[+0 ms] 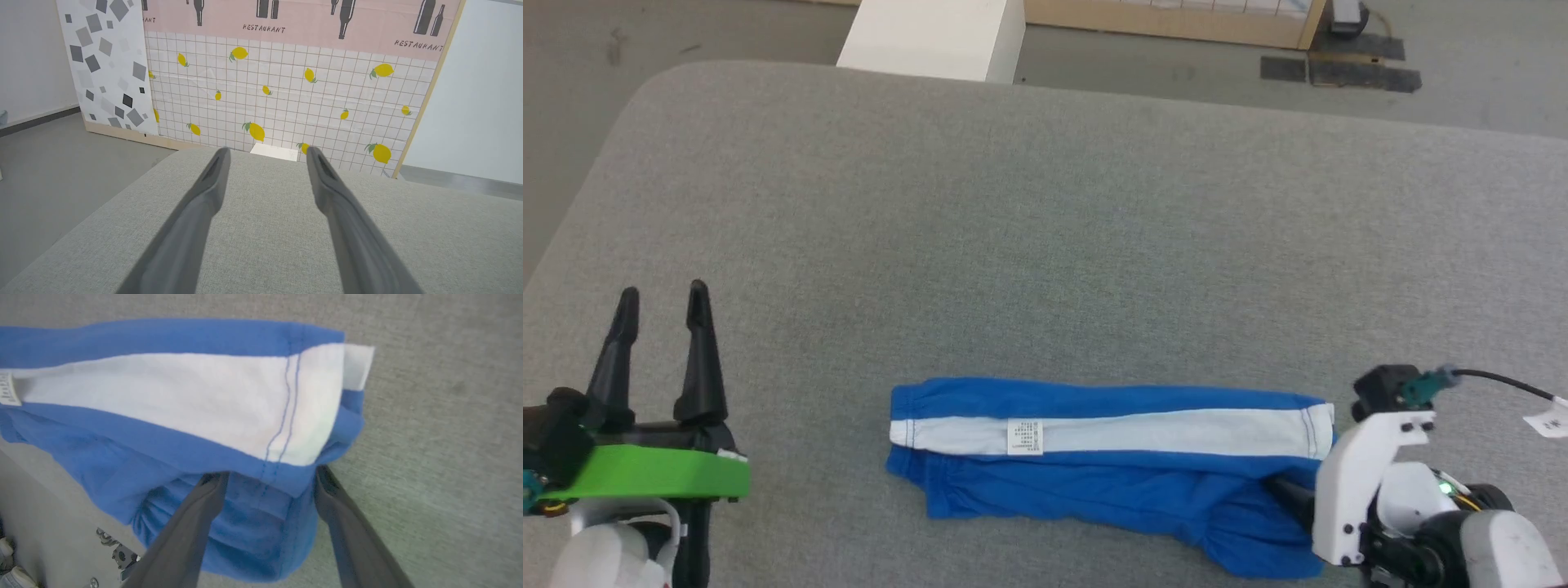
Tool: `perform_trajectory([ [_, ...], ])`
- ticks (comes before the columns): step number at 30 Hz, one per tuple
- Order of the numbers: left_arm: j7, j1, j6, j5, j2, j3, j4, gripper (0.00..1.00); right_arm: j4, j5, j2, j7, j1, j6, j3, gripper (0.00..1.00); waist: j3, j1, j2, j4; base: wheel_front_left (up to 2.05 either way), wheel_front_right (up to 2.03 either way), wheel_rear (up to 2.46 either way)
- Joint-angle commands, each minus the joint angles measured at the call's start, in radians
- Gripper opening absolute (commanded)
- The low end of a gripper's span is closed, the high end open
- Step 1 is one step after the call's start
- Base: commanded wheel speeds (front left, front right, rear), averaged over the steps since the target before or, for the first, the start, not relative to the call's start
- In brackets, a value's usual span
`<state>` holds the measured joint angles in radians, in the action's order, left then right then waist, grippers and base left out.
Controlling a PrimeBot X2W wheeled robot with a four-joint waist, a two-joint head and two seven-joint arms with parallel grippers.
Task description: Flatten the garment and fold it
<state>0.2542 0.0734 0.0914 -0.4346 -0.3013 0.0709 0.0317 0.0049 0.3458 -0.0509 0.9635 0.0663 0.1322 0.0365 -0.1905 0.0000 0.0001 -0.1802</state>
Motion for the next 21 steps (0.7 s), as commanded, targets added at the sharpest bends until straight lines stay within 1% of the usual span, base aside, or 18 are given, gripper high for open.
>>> perform_trajectory([
  [1,0.007,0.008,0.011,0.016,0.019,0.008,0.0,1.0,0.018,0.016,0.001,0.0,0.012,-0.002,-0.024,1.0,-0.011,0.0,-0.0001,-0.008,0.0,0.0,0.0],
  [4,0.007,0.007,0.024,0.03,0.045,0.022,-0.004,1.0,0.038,0.025,0.001,-0.012,0.021,-0.002,-0.053,1.0,-0.016,0.0,-0.0001,-0.013,0.0,0.0,0.0],
  [7,0.007,0.009,0.031,0.043,0.063,0.036,-0.008,1.0,0.06,0.0,0.001,-0.017,0.03,-0.002,-0.063,1.0,-0.018,0.0,-0.0001,-0.015,0.0,0.0,0.0],
  [8,0.007,0.009,0.033,0.046,0.067,0.039,-0.008,1.0,0.066,-0.006,0.001,-0.016,0.031,-0.002,-0.061,0.66,-0.018,0.0,-0.0001,-0.015,0.0,0.0,0.0],
  [9,0.007,0.009,0.034,0.052,0.07,0.043,-0.007,1.0,0.071,-0.011,0.001,-0.017,0.034,-0.002,-0.059,0.25,-0.018,0.0,-0.0001,-0.015,0.0,0.0,0.0],
  [10,0.007,0.009,0.035,0.055,0.072,0.047,-0.005,1.0,0.073,-0.014,0.001,-0.02,0.036,-0.002,-0.054,0.0,-0.017,0.0,-0.0001,-0.014,0.0,0.0,0.0],
  [14,0.007,0.003,0.038,0.07,0.076,0.055,-0.002,1.0,0.073,-0.052,0.001,-0.023,0.042,-0.002,-0.018,0.0,-0.014,0.0,-0.0001,-0.009,0.0,0.0,0.0],
  [16,0.007,0.0,0.039,0.076,0.074,0.049,-0.007,1.0,0.062,-0.091,0.001,-0.014,0.043,-0.002,0.012,0.0,-0.013,0.0,-0.0001,-0.006,0.0,0.0,0.0],
  [21,0.008,-0.002,0.039,0.077,0.065,0.029,-0.015,1.0,0.006,-0.186,-0.005,0.022,0.045,-0.002,0.135,0.0,-0.011,0.0,-0.0001,0.003,0.0,0.0,0.0],
])
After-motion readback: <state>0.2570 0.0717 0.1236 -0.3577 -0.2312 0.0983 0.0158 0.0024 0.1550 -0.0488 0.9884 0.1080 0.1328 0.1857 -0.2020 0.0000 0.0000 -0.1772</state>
